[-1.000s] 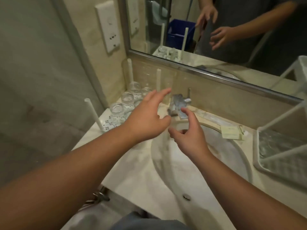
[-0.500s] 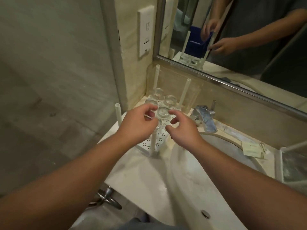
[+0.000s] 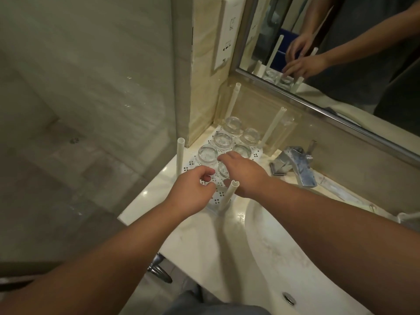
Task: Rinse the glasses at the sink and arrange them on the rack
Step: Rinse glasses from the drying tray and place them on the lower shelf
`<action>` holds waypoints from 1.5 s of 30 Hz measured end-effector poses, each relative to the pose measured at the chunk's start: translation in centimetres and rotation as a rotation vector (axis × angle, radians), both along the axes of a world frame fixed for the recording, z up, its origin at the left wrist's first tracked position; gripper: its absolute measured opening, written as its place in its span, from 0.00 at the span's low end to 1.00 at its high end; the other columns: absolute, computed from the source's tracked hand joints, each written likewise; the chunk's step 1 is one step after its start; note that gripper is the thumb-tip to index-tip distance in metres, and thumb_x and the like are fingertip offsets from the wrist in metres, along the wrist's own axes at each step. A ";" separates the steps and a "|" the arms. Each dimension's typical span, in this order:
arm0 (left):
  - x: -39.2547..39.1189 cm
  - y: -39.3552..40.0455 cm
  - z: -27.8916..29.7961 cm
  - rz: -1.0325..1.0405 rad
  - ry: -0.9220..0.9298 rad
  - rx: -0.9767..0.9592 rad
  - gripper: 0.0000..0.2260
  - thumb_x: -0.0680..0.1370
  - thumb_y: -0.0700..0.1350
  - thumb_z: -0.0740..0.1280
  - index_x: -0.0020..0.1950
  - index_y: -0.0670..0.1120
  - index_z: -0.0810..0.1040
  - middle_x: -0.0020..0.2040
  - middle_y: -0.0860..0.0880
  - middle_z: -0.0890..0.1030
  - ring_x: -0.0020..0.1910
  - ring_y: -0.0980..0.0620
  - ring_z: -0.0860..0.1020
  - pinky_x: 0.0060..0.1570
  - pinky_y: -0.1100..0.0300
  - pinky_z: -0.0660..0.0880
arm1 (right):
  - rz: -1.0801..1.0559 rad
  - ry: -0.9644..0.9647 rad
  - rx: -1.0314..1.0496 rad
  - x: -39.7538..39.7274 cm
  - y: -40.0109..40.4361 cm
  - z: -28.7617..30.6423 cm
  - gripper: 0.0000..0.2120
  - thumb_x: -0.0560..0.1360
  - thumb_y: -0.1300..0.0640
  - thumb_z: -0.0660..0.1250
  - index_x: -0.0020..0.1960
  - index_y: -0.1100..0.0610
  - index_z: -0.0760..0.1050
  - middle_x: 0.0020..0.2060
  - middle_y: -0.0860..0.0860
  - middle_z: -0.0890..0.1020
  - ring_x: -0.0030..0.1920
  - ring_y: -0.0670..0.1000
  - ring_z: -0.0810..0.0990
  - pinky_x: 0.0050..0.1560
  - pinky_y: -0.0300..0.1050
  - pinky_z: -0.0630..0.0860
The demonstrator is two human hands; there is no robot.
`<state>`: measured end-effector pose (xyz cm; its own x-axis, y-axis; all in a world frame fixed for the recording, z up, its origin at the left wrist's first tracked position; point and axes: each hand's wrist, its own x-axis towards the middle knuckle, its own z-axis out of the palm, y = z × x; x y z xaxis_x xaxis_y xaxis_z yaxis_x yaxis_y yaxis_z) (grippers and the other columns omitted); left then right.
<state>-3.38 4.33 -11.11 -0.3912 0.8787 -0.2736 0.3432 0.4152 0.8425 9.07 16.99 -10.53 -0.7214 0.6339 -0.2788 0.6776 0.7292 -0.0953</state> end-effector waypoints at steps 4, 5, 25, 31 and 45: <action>-0.2 -0.1 -0.4 0.002 -0.024 -0.002 0.13 0.77 0.45 0.67 0.60 0.55 0.79 0.48 0.60 0.79 0.44 0.63 0.78 0.38 0.73 0.68 | -0.034 -0.044 -0.006 -0.1 0.2 -0.7 0.31 0.72 0.62 0.71 0.70 0.52 0.61 0.63 0.54 0.69 0.49 0.59 0.80 0.45 0.54 0.79; -0.2 -0.2 -0.4 0.002 -0.031 -0.004 0.13 0.77 0.45 0.67 0.60 0.55 0.79 0.48 0.60 0.79 0.44 0.64 0.77 0.38 0.73 0.68 | -0.038 -0.057 -0.003 0.0 0.2 -0.8 0.31 0.72 0.62 0.71 0.70 0.51 0.61 0.62 0.55 0.68 0.47 0.59 0.80 0.44 0.54 0.80; 0.6 1.4 0.8 0.116 -0.459 -0.159 0.08 0.77 0.45 0.66 0.55 0.53 0.79 0.48 0.52 0.81 0.45 0.52 0.83 0.44 0.54 0.81 | -0.066 0.114 -0.061 1.6 2.2 2.1 0.30 0.67 0.51 0.78 0.66 0.47 0.70 0.58 0.49 0.77 0.56 0.53 0.77 0.49 0.45 0.72; 1.1 1.7 2.6 0.241 -0.643 -0.149 0.07 0.79 0.47 0.65 0.56 0.52 0.77 0.53 0.47 0.79 0.44 0.45 0.85 0.40 0.51 0.83 | -0.078 0.261 0.000 2.0 2.4 6.1 0.30 0.64 0.51 0.79 0.63 0.45 0.72 0.56 0.48 0.78 0.55 0.53 0.77 0.52 0.48 0.74; -0.3 4.3 9.4 0.175 -0.981 -0.129 0.37 0.72 0.76 0.57 0.64 0.46 0.73 0.49 0.44 0.86 0.48 0.41 0.85 0.51 0.46 0.78 | 0.031 0.567 0.152 1.3 -0.4 14.3 0.28 0.67 0.52 0.77 0.62 0.40 0.68 0.58 0.41 0.73 0.54 0.47 0.75 0.52 0.52 0.78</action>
